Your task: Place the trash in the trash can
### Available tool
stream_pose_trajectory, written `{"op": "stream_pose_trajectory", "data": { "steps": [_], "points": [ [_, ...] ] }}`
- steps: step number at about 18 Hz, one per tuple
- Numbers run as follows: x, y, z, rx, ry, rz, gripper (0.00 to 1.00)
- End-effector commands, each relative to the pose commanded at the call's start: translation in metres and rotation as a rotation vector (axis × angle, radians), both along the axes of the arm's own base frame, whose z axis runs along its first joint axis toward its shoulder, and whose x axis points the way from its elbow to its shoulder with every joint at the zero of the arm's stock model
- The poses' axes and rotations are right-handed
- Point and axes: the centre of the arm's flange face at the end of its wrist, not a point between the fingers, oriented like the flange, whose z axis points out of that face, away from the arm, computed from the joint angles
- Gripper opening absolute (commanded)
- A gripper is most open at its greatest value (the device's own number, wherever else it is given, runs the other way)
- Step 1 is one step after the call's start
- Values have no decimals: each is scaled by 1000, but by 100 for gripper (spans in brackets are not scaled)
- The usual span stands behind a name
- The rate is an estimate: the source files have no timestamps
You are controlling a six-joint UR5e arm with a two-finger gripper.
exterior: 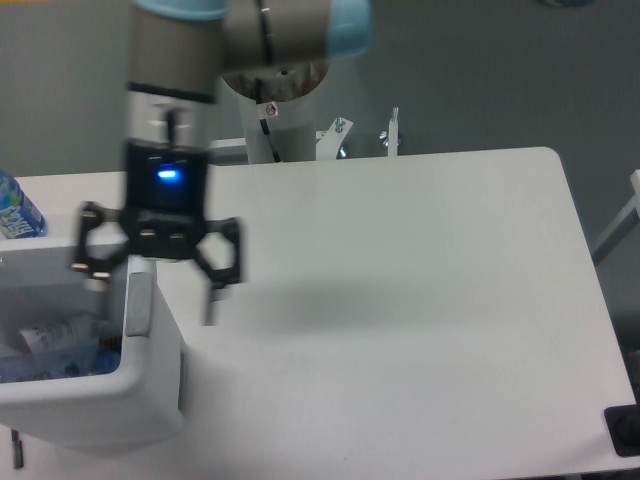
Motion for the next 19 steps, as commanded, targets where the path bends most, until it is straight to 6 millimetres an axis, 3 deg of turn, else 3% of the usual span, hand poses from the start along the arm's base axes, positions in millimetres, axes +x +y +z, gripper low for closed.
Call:
{"op": "stream_pose_trajectory", "data": {
  "steps": [2, 5, 10, 14, 19],
  "points": [
    [-38, -24, 7, -6, 30, 69, 100],
    [-66, -42, 2, -69, 116, 41, 100],
    [-92, -65, -12, -264, 220, -23, 100],
    [-100, -84, -15, -469, 313, -80, 100],
    [-112, -114, -8, -569, 339, -115, 100]
  ]
}}
